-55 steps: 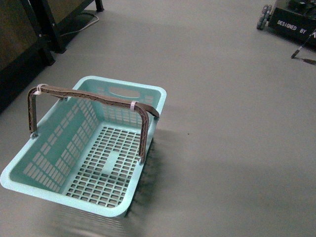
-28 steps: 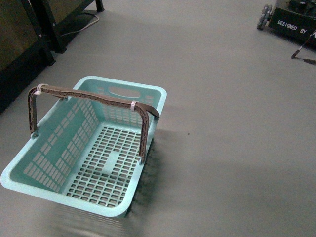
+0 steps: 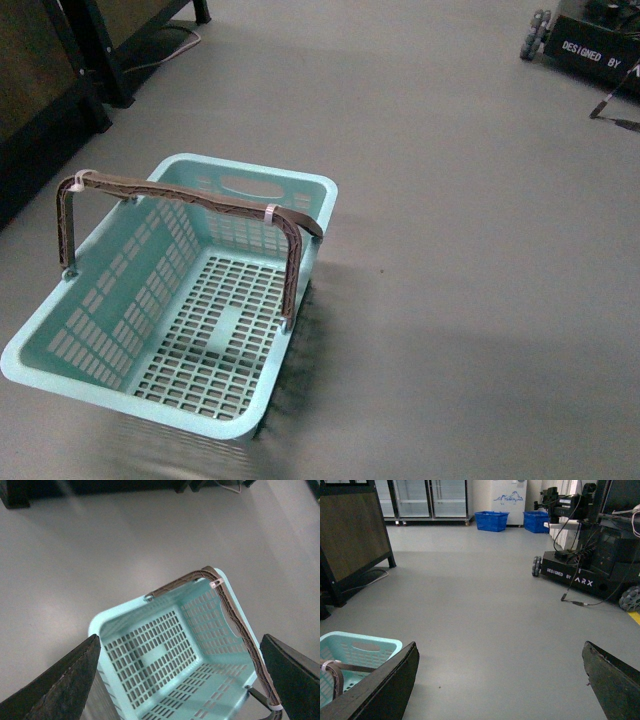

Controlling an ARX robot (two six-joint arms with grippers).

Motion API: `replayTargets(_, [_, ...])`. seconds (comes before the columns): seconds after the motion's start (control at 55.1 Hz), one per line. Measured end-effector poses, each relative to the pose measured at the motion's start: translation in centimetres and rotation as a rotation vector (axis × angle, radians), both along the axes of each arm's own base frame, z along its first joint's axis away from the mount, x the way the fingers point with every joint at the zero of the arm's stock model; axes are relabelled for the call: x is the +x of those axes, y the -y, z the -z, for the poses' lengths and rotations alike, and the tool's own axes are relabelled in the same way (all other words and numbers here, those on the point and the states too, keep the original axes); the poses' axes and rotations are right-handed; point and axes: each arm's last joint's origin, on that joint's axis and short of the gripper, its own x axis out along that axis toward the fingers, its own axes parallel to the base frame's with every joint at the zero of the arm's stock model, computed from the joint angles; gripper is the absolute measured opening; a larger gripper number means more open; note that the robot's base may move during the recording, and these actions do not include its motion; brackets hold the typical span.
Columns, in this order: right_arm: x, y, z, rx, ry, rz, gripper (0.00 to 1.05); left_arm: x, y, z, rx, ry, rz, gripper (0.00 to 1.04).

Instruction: Pick mango and avocado into basket

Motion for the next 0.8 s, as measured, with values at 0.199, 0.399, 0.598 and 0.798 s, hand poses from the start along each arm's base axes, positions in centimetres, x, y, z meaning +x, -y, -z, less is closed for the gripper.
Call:
replayTargets(0.199, [0.0, 0.0, 0.0, 0.0, 0.0, 0.0, 0.97, 5.0, 0.6, 2.3, -0.148, -0.021, 0.039, 0.97])
replayTargets(0.399, [0.0, 0.0, 0.0, 0.0, 0.0, 0.0, 0.97, 10.5, 2.1, 4.7, -0.257, -0.004, 0.112, 0.97])
replayTargets(0.598, [0.0, 0.0, 0.0, 0.0, 0.0, 0.0, 0.97, 15.1, 4.8, 7.2, -0.345, -0.008, 0.227, 0.97])
replayTargets(0.798, [0.0, 0.0, 0.0, 0.0, 0.0, 0.0, 0.97, 19.1, 6.5, 9.8, -0.386, -0.029, 0.256, 0.97])
